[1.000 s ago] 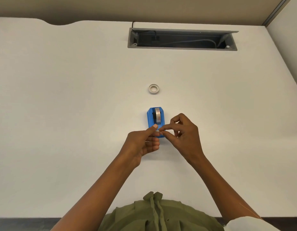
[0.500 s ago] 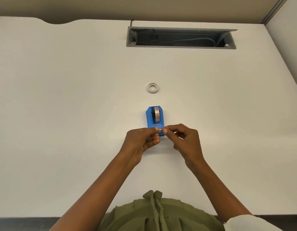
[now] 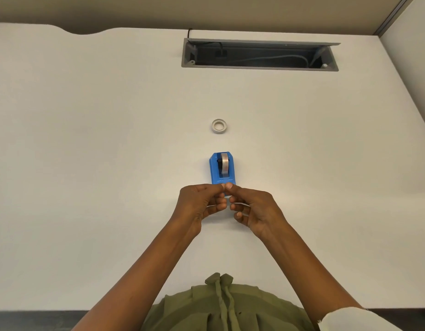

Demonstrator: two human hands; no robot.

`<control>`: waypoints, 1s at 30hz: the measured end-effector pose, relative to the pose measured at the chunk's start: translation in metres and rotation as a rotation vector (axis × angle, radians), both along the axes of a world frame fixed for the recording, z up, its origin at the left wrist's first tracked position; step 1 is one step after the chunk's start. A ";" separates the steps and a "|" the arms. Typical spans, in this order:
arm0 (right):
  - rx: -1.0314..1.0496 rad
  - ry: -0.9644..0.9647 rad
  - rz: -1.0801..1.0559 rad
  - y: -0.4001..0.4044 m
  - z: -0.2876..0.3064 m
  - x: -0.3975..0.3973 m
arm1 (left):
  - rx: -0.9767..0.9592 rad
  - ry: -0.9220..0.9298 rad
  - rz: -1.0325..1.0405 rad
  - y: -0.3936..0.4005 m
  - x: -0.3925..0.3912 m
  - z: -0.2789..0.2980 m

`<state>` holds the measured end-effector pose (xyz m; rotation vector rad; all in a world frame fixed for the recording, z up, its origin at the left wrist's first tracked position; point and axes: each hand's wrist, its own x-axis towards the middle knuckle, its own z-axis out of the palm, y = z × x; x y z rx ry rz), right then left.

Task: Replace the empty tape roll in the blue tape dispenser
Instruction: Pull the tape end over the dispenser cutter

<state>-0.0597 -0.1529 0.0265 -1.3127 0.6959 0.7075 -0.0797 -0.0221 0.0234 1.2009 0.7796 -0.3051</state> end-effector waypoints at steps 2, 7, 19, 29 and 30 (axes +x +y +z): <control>0.013 -0.007 -0.021 -0.001 -0.002 -0.002 | 0.009 0.007 -0.001 0.000 -0.001 -0.002; -0.046 -0.068 0.000 0.001 -0.005 -0.005 | 0.057 -0.024 -0.031 -0.002 -0.005 -0.007; -0.073 -0.069 0.056 0.001 -0.006 -0.006 | 0.730 -0.475 -0.307 0.027 0.005 -0.023; -0.182 -0.166 0.096 0.002 -0.006 -0.008 | 0.827 -0.544 -0.730 0.040 0.033 -0.053; -0.195 -0.173 0.103 0.002 -0.005 -0.008 | 0.838 -0.544 -0.732 0.041 0.034 -0.054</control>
